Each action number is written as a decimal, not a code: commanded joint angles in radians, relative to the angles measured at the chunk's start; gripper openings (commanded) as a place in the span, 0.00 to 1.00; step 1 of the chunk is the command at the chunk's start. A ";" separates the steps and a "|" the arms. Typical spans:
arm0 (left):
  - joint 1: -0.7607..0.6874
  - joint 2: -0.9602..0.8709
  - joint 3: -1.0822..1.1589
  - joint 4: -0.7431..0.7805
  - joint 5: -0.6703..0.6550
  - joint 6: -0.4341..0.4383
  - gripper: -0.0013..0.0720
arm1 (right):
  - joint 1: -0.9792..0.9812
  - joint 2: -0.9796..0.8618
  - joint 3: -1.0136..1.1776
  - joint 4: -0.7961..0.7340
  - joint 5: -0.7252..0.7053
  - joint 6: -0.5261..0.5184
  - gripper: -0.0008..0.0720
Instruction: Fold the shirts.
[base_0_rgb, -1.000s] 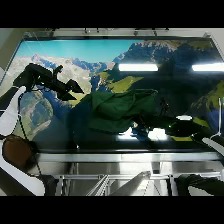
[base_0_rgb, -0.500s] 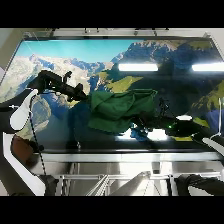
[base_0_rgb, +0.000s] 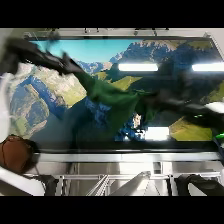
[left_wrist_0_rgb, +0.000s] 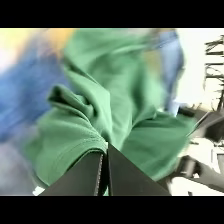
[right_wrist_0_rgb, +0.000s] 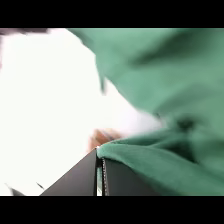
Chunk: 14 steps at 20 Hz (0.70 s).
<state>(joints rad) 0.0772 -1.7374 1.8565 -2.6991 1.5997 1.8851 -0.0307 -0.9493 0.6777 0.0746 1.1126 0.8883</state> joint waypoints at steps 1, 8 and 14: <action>0.121 0.280 0.087 -0.174 -0.006 0.043 0.06 | -0.350 0.296 0.216 0.273 0.152 -0.013 0.04; 0.502 0.588 0.090 -0.174 -0.057 -0.170 0.06 | -0.840 0.357 0.540 0.179 0.064 0.234 0.04; 0.530 0.698 -0.034 -0.226 -0.085 -0.169 0.06 | -0.759 0.327 0.543 0.158 0.069 0.199 0.05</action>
<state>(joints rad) 0.5900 -1.0863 1.8423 -2.8838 1.5246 1.7271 -0.7948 -0.6197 1.2068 0.2367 1.1908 1.0931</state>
